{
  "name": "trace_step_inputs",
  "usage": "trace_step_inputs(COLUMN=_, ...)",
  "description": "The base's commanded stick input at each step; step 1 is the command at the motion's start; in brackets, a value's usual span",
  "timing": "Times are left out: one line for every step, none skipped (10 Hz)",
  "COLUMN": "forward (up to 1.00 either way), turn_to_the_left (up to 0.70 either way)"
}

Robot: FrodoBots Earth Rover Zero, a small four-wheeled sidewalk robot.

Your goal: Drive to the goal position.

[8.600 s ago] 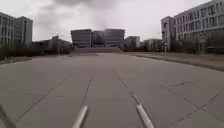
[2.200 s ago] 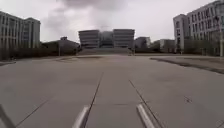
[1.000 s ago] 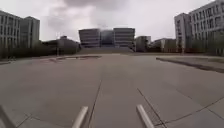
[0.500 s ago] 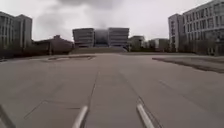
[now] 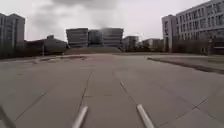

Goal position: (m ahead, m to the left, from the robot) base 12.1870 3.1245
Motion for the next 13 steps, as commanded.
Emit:
trace_step_inputs(forward=1.0, turn_to_the_left=0.0)
trace_step_inputs(forward=1.0, turn_to_the_left=0.0)
trace_step_inputs(forward=1.0, turn_to_the_left=0.0)
trace_step_inputs(forward=1.0, turn_to_the_left=0.0)
trace_step_inputs(forward=1.0, turn_to_the_left=0.0)
trace_step_inputs(forward=1.0, turn_to_the_left=0.0)
trace_step_inputs(forward=1.0, turn_to_the_left=0.0)
trace_step_inputs(forward=1.0, turn_to_the_left=0.0)
trace_step_inputs(forward=1.0, turn_to_the_left=0.0)
trace_step_inputs(forward=1.0, turn_to_the_left=0.0)
trace_step_inputs(forward=1.0, turn_to_the_left=0.0)
trace_step_inputs(forward=1.0, turn_to_the_left=0.0)
trace_step_inputs(forward=1.0, turn_to_the_left=0.0)
